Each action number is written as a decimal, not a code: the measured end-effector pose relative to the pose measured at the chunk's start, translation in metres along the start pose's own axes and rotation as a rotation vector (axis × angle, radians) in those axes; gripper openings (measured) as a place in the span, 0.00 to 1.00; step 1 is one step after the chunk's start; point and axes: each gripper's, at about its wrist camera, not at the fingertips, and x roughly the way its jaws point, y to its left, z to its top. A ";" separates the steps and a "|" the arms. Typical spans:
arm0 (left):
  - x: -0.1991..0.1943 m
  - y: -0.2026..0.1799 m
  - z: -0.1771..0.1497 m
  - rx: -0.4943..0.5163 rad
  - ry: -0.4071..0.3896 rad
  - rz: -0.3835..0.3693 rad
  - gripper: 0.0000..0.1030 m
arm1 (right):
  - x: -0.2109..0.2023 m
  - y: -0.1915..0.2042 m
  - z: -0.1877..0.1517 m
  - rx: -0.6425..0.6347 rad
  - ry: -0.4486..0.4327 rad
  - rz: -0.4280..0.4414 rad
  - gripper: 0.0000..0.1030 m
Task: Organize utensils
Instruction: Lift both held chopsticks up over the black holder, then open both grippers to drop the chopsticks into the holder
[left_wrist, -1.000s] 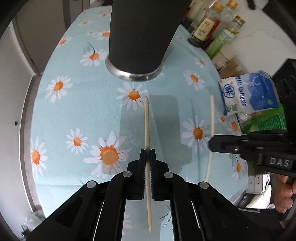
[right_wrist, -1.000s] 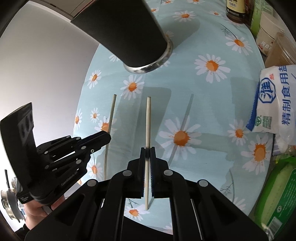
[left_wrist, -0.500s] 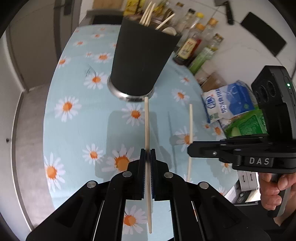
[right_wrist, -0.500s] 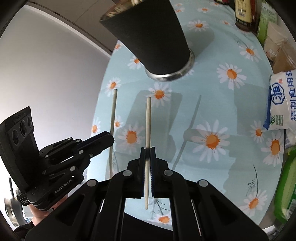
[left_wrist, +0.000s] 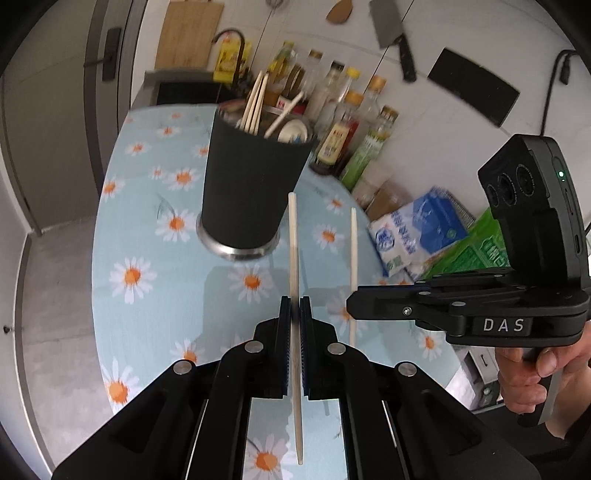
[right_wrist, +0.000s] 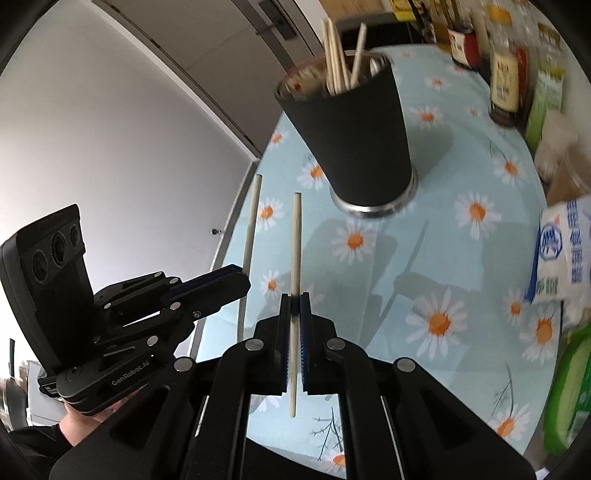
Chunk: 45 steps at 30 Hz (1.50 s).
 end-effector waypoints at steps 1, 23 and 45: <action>-0.002 0.000 0.002 0.004 -0.016 -0.006 0.03 | -0.005 0.002 0.004 -0.018 -0.023 -0.001 0.05; -0.033 0.011 0.088 0.124 -0.400 -0.042 0.03 | -0.068 0.000 0.092 -0.089 -0.375 0.003 0.05; -0.039 0.027 0.170 0.170 -0.630 -0.048 0.03 | -0.097 -0.005 0.167 -0.136 -0.558 -0.044 0.06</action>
